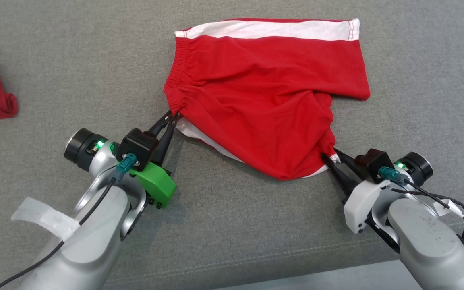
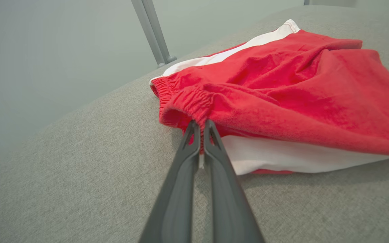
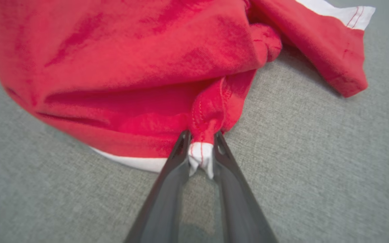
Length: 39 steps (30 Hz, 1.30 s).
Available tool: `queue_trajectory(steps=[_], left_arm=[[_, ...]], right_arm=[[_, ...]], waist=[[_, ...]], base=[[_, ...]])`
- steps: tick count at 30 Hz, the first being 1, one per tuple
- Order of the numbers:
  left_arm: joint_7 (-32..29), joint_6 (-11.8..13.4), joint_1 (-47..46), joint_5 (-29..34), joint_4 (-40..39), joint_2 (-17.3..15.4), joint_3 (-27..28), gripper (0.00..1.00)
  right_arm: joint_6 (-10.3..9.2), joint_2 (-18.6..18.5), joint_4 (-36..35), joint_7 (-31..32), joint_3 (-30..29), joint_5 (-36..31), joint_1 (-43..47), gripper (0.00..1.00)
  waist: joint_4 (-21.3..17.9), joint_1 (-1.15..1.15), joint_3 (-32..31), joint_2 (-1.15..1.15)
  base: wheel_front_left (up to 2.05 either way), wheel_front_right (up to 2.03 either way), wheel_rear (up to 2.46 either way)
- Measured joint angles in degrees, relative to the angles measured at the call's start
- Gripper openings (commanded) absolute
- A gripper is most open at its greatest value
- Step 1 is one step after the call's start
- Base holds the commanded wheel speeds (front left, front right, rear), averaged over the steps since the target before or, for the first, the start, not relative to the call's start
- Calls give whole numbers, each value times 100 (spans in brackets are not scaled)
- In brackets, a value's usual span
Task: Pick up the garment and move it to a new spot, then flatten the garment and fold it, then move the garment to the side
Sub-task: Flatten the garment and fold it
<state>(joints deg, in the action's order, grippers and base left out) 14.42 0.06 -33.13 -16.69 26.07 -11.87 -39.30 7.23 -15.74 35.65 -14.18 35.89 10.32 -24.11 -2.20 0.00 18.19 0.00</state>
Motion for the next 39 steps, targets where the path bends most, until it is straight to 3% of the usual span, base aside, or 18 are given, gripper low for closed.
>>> queue_trajectory(steps=[3,4,5,11,15,18,19,21,29,34,37,39], left_arm=[[0,-1,16,0,-8,8,42,0],[0,-2,38,-1,-18,9,67,0],[0,-3,73,-2,-35,12,108,0],[0,-3,279,-472,-190,133,690,0],[0,-68,319,-851,-381,260,1007,0],[0,-240,421,-1216,-439,277,1214,0],[0,-434,571,-1626,-438,332,1304,0],[-4,-575,732,-1982,-500,407,1328,0],[-308,-670,821,-2989,-1760,480,1528,0],[-853,-670,556,-3329,-2590,398,1583,0],[-1371,-616,278,-3441,-2616,208,1706,0],[-1778,-419,183,-3618,-2349,126,1753,0]], right_arm=[[0,16,11,-4,-1,89,2,13],[0,31,-3,-18,-25,136,8,1],[0,58,-21,-18,-70,240,17,0],[0,368,-639,-25,-681,991,-9,0],[0,392,-1470,-25,-1358,1477,-132,0],[-1,349,-1982,-36,-1731,1796,-256,0],[-1,336,-2243,-40,-1902,2043,-231,0],[-1,335,-2542,-41,-2039,2301,-186,0],[-2,52,-3629,-41,-2039,2924,197,0],[-2,-148,-4163,-40,-2079,3304,270,0],[-2,-222,-3986,344,-2037,3411,261,0],[-3,-235,-3577,760,-1898,3470,183,0]], waist=[[-6,0,-21,0],[-12,0,-28,0],[-19,0,-35,0],[-104,0,-142,0],[-154,0,-272,0],[-186,0,-394,0],[-205,0,-489,0],[-221,0,-595,0],[-264,0,-1091,0],[-255,0,-1353,0],[-215,0,-1374,0],[-198,0,-1322,0]], base=[[0,0,0],[0,0,0],[0,0,0],[0,0,0],[0,0,0],[0,0,0],[0,0,0],[0,0,0],[0,0,0],[0,0,0],[0,0,0],[0,0,0]])
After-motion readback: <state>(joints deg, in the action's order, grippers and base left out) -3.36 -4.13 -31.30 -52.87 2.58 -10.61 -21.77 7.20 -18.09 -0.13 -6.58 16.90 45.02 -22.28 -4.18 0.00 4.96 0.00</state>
